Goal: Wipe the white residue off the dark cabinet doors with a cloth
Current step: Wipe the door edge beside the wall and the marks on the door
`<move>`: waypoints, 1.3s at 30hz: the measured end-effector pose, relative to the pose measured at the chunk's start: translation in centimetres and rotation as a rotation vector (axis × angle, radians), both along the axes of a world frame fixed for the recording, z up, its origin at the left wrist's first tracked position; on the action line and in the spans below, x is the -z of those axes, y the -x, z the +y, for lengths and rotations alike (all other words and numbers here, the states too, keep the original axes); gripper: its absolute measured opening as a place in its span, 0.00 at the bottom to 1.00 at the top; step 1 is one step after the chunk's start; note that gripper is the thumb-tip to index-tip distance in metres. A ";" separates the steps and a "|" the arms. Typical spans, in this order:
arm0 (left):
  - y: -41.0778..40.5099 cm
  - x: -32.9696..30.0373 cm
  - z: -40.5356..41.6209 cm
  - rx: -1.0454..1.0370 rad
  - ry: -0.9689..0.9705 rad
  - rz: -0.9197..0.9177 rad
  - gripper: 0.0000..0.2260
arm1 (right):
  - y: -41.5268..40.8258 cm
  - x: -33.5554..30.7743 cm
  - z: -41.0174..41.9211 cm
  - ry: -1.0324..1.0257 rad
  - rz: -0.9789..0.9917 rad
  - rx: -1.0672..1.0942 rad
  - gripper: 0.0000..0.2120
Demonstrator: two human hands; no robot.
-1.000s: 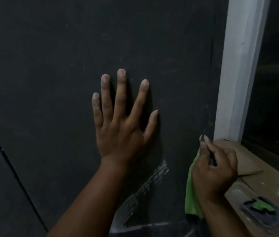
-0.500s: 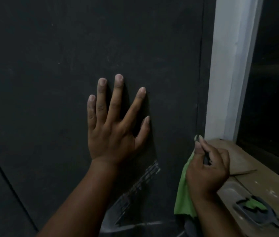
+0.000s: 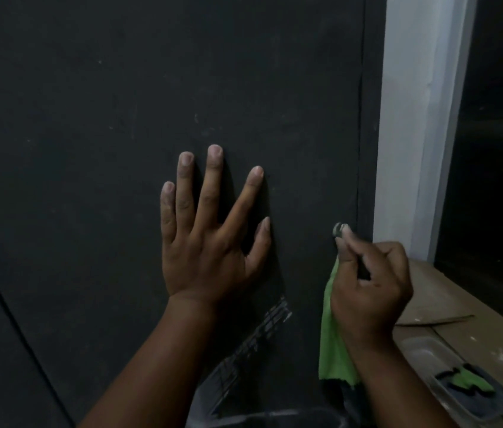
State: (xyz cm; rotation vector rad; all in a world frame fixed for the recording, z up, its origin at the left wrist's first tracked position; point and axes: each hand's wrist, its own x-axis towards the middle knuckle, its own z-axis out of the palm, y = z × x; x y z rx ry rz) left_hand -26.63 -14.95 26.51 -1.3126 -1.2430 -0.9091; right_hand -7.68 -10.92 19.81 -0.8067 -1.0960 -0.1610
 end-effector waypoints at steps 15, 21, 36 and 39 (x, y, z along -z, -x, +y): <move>0.1 0.1 0.0 0.003 -0.008 0.003 0.28 | 1.0 -0.2 -0.7 -0.050 -0.144 0.013 0.04; 0.0 0.0 -0.1 0.007 -0.010 -0.010 0.27 | 0.6 -4.4 0.3 0.002 0.101 0.033 0.07; 2.9 2.0 -2.3 -0.041 0.014 -0.038 0.26 | 3.6 -3.9 -1.8 0.044 0.101 -0.025 0.08; 4.6 2.4 -3.1 -0.081 -0.026 -0.099 0.26 | 6.8 -1.6 -3.9 0.011 -0.032 -0.113 0.06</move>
